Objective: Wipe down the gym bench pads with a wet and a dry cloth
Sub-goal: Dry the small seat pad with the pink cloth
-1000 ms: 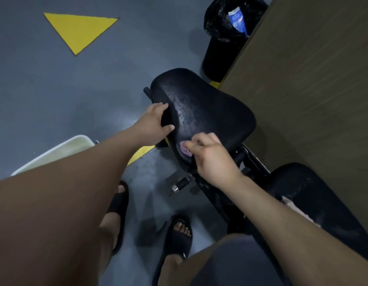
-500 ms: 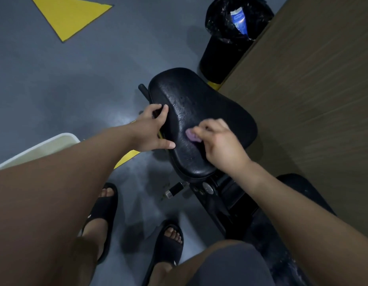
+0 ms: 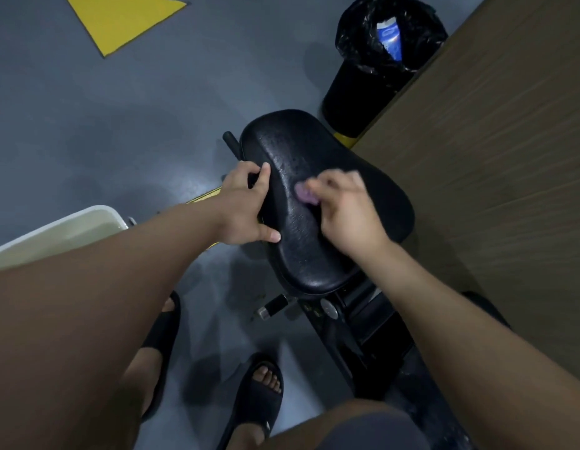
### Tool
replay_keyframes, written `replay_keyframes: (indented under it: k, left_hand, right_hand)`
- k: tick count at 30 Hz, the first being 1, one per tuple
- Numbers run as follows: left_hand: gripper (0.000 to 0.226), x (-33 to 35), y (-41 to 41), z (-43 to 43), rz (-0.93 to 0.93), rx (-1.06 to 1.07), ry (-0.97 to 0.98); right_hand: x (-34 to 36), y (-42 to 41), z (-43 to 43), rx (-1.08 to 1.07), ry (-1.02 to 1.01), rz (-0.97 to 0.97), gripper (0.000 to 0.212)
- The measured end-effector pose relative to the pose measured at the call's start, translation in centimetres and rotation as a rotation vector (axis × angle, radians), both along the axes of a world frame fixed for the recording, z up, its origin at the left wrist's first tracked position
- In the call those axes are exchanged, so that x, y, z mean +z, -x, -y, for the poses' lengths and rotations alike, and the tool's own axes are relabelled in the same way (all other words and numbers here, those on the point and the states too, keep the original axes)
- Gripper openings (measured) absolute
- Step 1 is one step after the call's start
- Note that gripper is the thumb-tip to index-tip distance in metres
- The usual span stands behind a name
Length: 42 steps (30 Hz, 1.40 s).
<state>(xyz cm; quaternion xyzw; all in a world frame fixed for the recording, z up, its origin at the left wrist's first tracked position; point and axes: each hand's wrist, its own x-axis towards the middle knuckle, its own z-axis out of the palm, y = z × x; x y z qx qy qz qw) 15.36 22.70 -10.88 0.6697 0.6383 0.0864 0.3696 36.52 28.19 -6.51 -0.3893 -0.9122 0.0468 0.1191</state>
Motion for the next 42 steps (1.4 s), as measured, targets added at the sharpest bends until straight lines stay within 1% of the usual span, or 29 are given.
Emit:
replay_keyframes:
  k: [1, 4, 6, 9, 11, 13, 16, 17, 19, 20, 21, 24, 26, 28, 32, 35, 38, 42]
  left_hand:
    - [0.131, 0.1, 0.0, 0.1, 0.008, 0.001, -0.005]
    - [0.130, 0.0, 0.3, 0.4, 0.034, 0.013, -0.025]
    - [0.131, 0.0, 0.3, 0.3, 0.051, 0.017, -0.027]
    - [0.132, -0.2, 0.3, 0.3, 0.053, 0.019, -0.034]
    - [0.132, -0.2, 0.3, 0.3, 0.056, 0.026, -0.032]
    - [0.132, -0.2, 0.3, 0.4, 0.056, 0.034, -0.043]
    - [0.131, 0.0, 0.4, 0.7, 0.069, 0.054, -0.051]
    - [0.131, 0.1, 0.4, 0.9, 0.076, 0.062, -0.056]
    - [0.131, 0.1, 0.3, 1.0, 0.079, 0.077, -0.066]
    - [0.133, 0.0, 0.2, 1.0, 0.078, 0.090, -0.060]
    - [0.136, -0.1, 0.3, 0.9, 0.077, 0.102, -0.052]
    - [0.142, -0.3, 0.4, 0.5, 0.073, 0.118, -0.019]
    - [0.144, -0.3, 0.4, 0.4, 0.079, 0.125, -0.011]
    - [0.144, -0.3, 0.4, 0.4, 0.079, 0.127, -0.018]
    - [0.144, 0.0, 0.6, 0.5, 0.085, 0.126, -0.015]
    - [0.143, 0.4, 0.5, 0.5, 0.087, 0.115, -0.007]
    - [0.145, 0.3, 0.5, 0.2, 0.081, 0.120, 0.003]
    - [0.147, 0.0, 0.5, -0.1, 0.058, 0.107, -0.004]
  right_hand:
    - [-0.4, 1.0, -2.0, -0.055, -0.007, 0.001, 0.037]
    - [-0.6, 3.7, -5.0, -0.221, 0.016, -0.017, 0.030]
    - [-0.6, 3.7, -2.9, -0.167, 0.000, -0.015, 0.031]
    - [0.1, 1.4, 2.4, 0.062, 0.039, -0.011, 0.034]
    - [0.2, 0.6, 3.5, 0.140, 0.047, 0.008, 0.034]
    - [0.2, 1.7, 1.4, 0.128, 0.034, 0.008, 0.039]
    - [-0.4, 5.2, -3.7, 0.000, 0.038, -0.021, 0.053]
    - [-0.6, 6.1, -5.1, -0.055, 0.049, -0.015, 0.053]
    - [-0.8, 6.5, -5.7, -0.098, 0.038, 0.005, 0.043]
    - [-0.8, 6.0, -4.9, -0.076, 0.021, 0.012, 0.039]
    - [-0.7, 5.1, -3.7, -0.029, 0.012, 0.010, 0.039]
    - [0.0, 2.5, -0.1, 0.130, 0.054, 0.010, 0.044]
    - [0.0, 2.4, -0.4, 0.167, 0.049, 0.039, 0.045]
    - [-0.4, 4.0, -2.4, 0.137, 0.023, 0.050, 0.042]
    - [-1.3, 8.3, -7.7, 0.001, 0.030, 0.000, 0.039]
    - [-1.3, 9.7, -9.2, -0.055, 0.033, 0.020, 0.039]
    - [-1.0, 7.9, -6.8, 0.022, 0.019, -0.022, 0.045]
    - [-0.6, 5.1, -5.2, 0.119, 0.018, -0.004, 0.042]
